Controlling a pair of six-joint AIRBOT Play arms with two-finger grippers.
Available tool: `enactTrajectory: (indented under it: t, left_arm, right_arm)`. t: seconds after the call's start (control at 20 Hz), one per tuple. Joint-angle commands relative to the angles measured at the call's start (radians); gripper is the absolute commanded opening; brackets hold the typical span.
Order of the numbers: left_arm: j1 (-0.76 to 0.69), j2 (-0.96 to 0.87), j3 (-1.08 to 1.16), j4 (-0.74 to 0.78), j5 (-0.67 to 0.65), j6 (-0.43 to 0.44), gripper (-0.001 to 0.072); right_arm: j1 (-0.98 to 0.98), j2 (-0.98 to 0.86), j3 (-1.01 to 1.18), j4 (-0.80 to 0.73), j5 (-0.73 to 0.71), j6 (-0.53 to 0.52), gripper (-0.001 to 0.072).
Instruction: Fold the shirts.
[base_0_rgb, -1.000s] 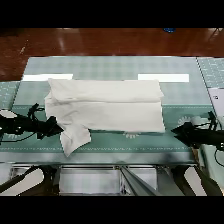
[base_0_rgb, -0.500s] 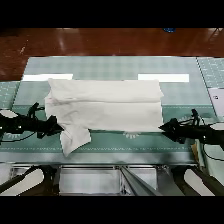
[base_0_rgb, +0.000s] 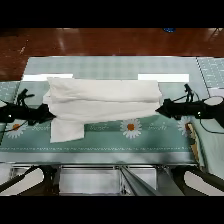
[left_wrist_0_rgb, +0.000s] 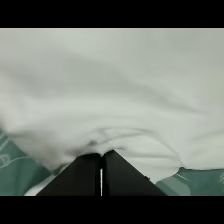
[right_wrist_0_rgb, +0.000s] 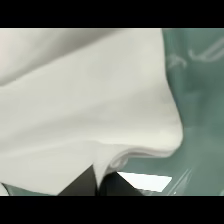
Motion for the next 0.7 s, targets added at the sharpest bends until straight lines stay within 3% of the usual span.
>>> enactTrajectory:
  t: [0.0, 0.25, 0.5, 0.65]
  left_arm:
    - [-0.006, -0.03, 0.193, -0.035, 0.001, -0.037, 0.0029]
    - [-0.106, -0.28, 0.563, -0.039, -0.035, -0.113, 0.0029]
    - [-0.166, -0.615, 0.978, -0.037, -0.2, -0.221, 0.0029]
    - [-0.18, -0.749, 1.088, -0.035, -0.291, -0.235, 0.0032]
  right_arm:
    - [0.011, -0.074, 0.21, -0.06, 0.038, 0.032, 0.002]
    - [0.012, -0.291, 0.454, -0.035, 0.043, 0.037, 0.002]
    - [0.012, -0.443, 0.596, -0.035, 0.044, 0.04, 0.002]
    - [0.012, -0.501, 0.62, -0.018, 0.008, 0.039, 0.0036]
